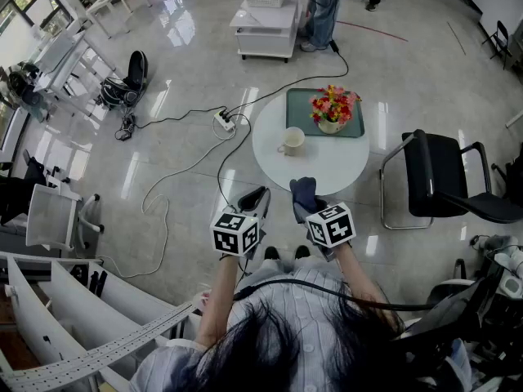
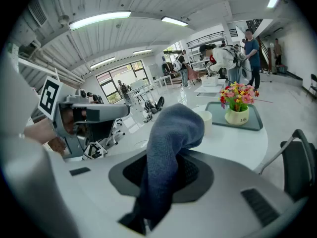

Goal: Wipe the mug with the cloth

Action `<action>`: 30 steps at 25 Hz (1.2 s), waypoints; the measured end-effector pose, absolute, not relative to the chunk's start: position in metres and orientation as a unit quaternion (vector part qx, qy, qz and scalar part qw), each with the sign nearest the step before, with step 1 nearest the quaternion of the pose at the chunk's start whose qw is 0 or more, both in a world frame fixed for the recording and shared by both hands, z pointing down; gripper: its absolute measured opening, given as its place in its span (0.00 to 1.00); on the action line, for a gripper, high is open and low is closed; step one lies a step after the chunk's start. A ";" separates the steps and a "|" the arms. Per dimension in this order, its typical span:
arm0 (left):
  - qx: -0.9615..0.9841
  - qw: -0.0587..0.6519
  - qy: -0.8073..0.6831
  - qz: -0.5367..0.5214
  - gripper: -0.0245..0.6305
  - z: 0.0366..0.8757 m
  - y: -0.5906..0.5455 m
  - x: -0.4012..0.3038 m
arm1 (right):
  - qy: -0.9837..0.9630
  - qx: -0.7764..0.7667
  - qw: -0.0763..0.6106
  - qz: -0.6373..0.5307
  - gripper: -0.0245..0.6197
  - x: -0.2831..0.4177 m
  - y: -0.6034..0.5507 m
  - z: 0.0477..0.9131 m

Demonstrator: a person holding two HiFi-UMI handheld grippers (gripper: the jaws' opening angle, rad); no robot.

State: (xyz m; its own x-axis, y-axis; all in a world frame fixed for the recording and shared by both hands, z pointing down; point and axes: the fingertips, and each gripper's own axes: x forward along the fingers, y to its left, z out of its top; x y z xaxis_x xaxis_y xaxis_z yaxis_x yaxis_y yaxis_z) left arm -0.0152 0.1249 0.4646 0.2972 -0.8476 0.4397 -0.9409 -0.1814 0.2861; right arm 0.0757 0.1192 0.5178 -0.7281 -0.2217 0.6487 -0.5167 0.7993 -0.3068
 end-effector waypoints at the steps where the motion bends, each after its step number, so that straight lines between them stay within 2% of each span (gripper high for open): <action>1: 0.763 0.258 -0.586 0.091 0.11 0.465 0.125 -0.017 | -0.897 0.205 0.307 0.242 0.20 0.074 0.119 0.518; 22: 0.743 0.278 -0.602 0.088 0.11 0.479 0.114 -0.020 | -0.900 0.196 0.302 0.244 0.20 0.084 0.096 0.533; 30: 0.732 0.297 -0.606 0.090 0.11 0.496 0.106 -0.011 | -0.898 0.177 0.322 0.241 0.20 0.094 0.090 0.550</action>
